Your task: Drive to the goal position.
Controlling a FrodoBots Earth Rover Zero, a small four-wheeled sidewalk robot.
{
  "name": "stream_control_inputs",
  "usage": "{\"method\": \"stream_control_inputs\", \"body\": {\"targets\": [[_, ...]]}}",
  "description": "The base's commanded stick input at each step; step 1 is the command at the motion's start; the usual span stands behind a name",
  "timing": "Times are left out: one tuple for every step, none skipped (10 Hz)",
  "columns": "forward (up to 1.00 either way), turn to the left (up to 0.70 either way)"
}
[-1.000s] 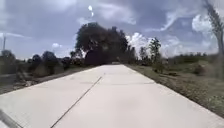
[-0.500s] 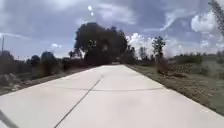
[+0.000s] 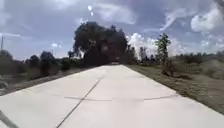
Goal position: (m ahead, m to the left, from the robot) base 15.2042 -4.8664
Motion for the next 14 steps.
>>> {"method": "stream_control_inputs", "body": {"targets": [[0.85, 0.00], [0.85, 0.00], [0.85, 0.00], [0.85, 0.00], [0.85, 0.00], [0.85, 0.00], [0.85, 0.00], [0.85, -0.26], [0.85, -0.34], [0.85, -0.34], [0.85, 0.00], [0.85, 0.00], [0.85, 0.00], [0.85, 0.00]]}}
